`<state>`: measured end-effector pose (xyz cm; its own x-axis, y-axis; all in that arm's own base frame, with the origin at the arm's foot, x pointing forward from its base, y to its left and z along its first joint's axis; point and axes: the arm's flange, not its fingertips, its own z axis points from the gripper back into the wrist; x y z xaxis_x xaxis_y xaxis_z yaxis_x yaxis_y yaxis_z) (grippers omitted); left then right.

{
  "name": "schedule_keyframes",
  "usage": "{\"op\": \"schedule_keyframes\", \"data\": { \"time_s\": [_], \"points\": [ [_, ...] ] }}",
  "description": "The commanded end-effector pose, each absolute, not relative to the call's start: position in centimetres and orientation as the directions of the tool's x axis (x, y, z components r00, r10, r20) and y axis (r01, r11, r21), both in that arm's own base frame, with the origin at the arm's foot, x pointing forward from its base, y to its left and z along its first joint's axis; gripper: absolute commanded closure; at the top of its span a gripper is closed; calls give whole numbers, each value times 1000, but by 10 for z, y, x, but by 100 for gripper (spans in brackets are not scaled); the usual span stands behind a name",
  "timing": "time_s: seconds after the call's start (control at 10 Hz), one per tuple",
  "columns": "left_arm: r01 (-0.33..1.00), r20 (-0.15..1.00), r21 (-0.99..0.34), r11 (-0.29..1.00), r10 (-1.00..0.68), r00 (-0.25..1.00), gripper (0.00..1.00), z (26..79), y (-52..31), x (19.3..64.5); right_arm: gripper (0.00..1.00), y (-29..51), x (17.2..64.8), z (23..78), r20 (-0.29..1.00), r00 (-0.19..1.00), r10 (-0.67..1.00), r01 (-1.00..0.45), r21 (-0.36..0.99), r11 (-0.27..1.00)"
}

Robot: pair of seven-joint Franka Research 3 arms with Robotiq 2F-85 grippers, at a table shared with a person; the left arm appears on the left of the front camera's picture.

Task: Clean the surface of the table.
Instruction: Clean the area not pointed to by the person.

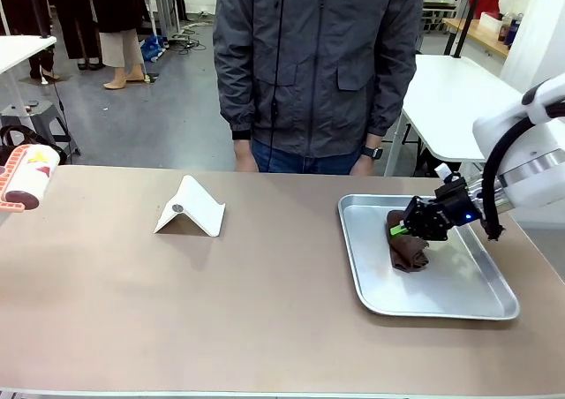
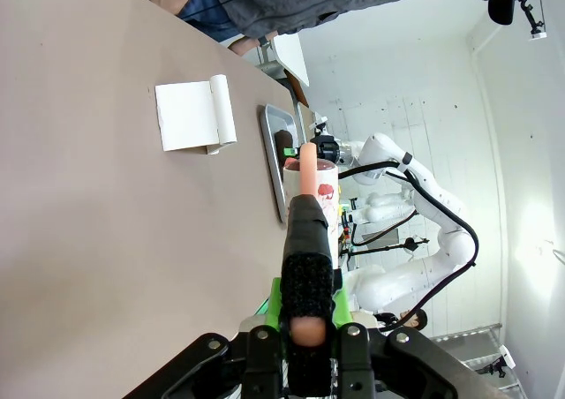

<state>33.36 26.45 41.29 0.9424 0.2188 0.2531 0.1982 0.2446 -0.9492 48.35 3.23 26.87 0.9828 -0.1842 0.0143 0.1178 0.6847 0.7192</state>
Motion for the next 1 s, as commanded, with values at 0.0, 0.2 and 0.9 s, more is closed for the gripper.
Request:
{"op": "schedule_keyframes", "data": {
  "time_s": [0.0, 0.2, 0.9],
  "points": [
    [191, 247, -951, 244, 225, 943, 78, 417, 262, 331, 100, 61, 483, 251, 15, 993, -118, 68, 741, 668],
    [191, 247, -951, 244, 225, 943, 78, 417, 262, 331, 100, 82, 480, 252, 20, 998, -66, 29, 751, 660],
    [191, 247, -951, 244, 225, 943, 78, 417, 262, 331, 100, 49, 477, 257, 65, 992, -111, 37, 681, 731]
  ]
}}
